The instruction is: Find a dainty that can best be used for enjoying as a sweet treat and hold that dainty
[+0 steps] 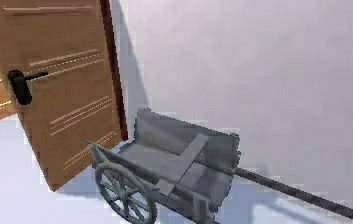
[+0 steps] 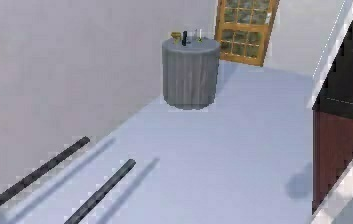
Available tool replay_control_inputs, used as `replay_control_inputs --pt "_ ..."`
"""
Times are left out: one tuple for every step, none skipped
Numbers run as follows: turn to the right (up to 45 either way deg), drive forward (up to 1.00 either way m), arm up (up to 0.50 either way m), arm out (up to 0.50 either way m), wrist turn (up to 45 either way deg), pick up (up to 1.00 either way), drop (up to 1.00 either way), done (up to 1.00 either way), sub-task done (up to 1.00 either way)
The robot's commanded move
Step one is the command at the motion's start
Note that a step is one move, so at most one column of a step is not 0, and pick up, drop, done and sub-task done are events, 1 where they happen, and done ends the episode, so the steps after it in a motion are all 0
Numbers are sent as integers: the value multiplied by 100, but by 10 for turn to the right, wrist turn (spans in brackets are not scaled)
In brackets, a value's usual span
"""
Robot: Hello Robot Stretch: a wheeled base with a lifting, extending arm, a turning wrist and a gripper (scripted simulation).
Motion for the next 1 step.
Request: replay_control_inputs --pt "330 0 0 0 0 0 0 0 0"
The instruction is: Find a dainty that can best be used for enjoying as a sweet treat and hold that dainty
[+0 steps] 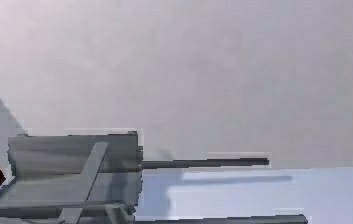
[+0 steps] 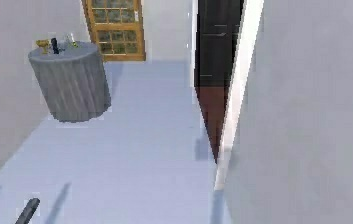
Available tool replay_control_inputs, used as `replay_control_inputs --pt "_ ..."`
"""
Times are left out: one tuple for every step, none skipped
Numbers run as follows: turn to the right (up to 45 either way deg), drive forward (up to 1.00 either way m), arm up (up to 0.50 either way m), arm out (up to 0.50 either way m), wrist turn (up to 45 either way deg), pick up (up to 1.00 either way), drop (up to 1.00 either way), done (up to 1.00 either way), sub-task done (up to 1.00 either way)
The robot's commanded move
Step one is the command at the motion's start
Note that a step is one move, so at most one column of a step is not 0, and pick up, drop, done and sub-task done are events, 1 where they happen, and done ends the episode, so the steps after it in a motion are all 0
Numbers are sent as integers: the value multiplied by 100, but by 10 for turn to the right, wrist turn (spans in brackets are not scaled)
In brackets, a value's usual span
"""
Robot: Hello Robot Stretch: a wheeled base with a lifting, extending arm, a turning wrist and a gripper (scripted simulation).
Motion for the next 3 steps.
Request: replay_control_inputs --pt "0 10 0 0 0 0 0 0 0" --pt "450 0 0 0 0 0 0 0 0" --pt "390 0 0 0 0 0 0 0 0"
